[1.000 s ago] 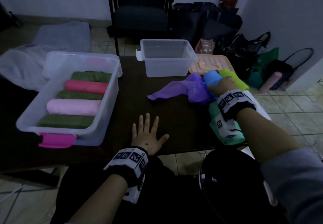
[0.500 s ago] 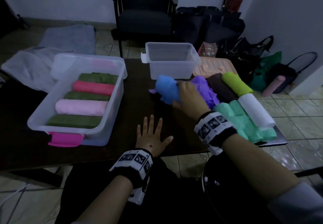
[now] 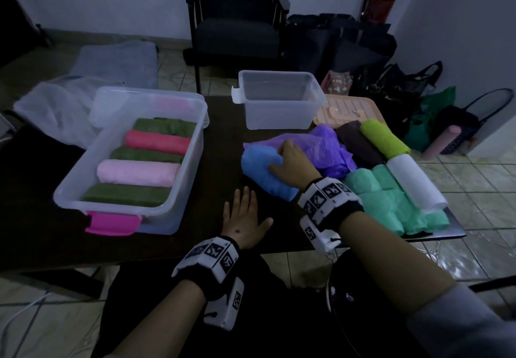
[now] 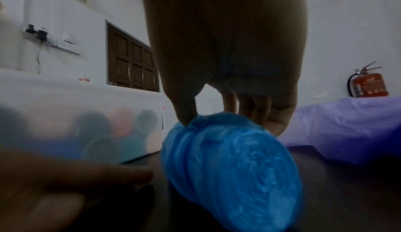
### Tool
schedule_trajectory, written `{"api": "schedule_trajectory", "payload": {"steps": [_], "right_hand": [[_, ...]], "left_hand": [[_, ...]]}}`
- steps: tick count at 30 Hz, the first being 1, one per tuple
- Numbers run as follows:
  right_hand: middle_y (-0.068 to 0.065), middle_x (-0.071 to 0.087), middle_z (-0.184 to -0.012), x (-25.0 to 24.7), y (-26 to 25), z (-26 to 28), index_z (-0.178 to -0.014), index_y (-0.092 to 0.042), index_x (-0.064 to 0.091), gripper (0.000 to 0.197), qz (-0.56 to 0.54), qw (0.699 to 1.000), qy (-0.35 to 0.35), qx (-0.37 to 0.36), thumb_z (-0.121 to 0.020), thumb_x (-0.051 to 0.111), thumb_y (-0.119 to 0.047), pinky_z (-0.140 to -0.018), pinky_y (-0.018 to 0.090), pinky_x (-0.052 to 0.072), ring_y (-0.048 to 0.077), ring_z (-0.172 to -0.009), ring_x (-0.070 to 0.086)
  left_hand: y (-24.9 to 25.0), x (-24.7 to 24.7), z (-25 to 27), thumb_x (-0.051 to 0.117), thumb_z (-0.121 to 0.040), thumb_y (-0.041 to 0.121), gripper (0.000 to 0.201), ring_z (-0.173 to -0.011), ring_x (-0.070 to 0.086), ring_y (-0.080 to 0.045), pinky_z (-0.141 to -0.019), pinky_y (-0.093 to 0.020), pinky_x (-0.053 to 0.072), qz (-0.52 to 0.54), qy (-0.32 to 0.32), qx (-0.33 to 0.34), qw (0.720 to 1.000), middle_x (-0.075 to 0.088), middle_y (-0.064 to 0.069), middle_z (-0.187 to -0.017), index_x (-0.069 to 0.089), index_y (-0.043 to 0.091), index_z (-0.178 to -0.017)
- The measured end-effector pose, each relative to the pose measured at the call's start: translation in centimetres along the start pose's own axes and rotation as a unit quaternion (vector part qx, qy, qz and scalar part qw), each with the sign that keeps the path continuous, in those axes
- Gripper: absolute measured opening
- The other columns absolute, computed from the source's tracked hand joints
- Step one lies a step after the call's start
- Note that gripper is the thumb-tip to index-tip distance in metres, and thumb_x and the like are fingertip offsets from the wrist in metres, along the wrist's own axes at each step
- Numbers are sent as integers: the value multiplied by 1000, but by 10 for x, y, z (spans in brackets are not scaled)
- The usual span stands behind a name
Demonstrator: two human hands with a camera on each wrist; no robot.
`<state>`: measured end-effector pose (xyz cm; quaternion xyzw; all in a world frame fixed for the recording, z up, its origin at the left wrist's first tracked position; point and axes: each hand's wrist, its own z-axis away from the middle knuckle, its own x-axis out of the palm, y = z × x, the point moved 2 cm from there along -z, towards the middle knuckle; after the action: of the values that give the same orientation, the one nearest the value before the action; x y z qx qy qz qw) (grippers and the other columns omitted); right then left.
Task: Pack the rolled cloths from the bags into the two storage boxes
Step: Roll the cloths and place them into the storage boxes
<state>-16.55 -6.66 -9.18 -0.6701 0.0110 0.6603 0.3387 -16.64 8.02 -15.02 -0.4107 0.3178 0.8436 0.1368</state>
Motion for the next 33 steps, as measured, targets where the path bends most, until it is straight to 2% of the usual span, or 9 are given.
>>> {"api": "schedule_trajectory", "payload": {"steps": [4, 7, 12, 15, 18, 21, 24, 28, 33], "right_hand": [[14, 49, -133, 9, -7, -3, -135, -7, 42, 63, 48, 993, -104, 7, -85, 64, -38, -101, 37, 40, 28, -119, 49], [13, 38, -134, 18, -13, 6, -135, -15, 41, 71, 49, 993, -105, -8, -76, 74, -37, -103, 41, 40, 31, -120, 46], [15, 40, -134, 22, -19, 14, -138, -7, 31, 71, -79, 982, -148, 92, -85, 63, -42, -98, 40, 42, 31, -121, 47], [11, 55, -101, 17, -15, 19, -119, -2, 48, 36, -249, 954, -127, 109, -98, 44, -31, -79, 36, 48, 22, -89, 57], [4, 54, -76, 8, -6, 26, -101, -8, 51, 14, -365, 917, -97, 128, -96, 39, -13, -57, 30, 46, 17, -62, 53], [20, 61, -88, -2, 7, 30, -108, 6, 56, 25, -270, 948, -93, 136, -94, 40, -6, -60, 33, 47, 25, -67, 56], [23, 61, -117, -8, 21, 35, -115, 4, 59, 30, -50, 988, -113, 93, -94, 43, -9, -86, 34, 45, 34, -105, 59], [11, 68, -105, -4, 24, 42, -94, -5, 70, 22, -45, 995, -88, -3, -83, 52, 0, -83, 14, 39, 22, -100, 62], [9, 51, -126, 3, 2, 38, -115, -15, 61, 41, 73, 972, -62, -214, -75, 61, -4, -98, 41, 39, 26, -118, 46]], "left_hand": [[-14, -30, 6, 39, -95, 8, 51, -140, 26, -23, -113, -29, 19, 250, 175, -17, 952, 28, -11, -151, 26, 6, -145], [-26, -36, 4, 46, -90, 3, 54, -132, 39, -27, -111, -33, 30, 295, 233, -53, 925, 39, -13, -144, 30, 5, -142], [-3, -31, 4, 65, -82, 10, 84, -136, 33, -23, -110, -31, 30, 274, 120, 41, 953, 25, -8, -151, 14, 16, -149], [6, -38, -11, 77, -73, 26, 103, -135, 34, -25, -110, -38, 33, 252, 110, 38, 961, 28, -9, -150, 9, 19, -150], [9, -44, -26, 78, -71, 30, 92, -125, 47, -25, -104, -35, 39, 244, 169, 28, 955, 44, -11, -140, 25, 12, -145], [11, -46, -36, 62, -86, 25, 63, -130, 43, -27, -106, -33, 36, 143, 114, 27, 983, 39, -10, -145, 34, 21, -143], [17, -60, -35, 44, -94, 15, 24, -114, 56, -29, -85, -27, 41, 108, 131, 70, 983, 59, -10, -123, 58, 17, -113], [12, -82, -31, 38, -99, 22, 32, -114, 54, -34, -94, -35, 41, 236, 246, 30, 940, 59, -17, -123, 57, 11, -121], [0, -86, -47, 23, -95, 58, 73, -122, 48, -35, -103, -37, 37, 425, 238, -130, 864, 48, -20, -136, 43, 1, -134]]}}
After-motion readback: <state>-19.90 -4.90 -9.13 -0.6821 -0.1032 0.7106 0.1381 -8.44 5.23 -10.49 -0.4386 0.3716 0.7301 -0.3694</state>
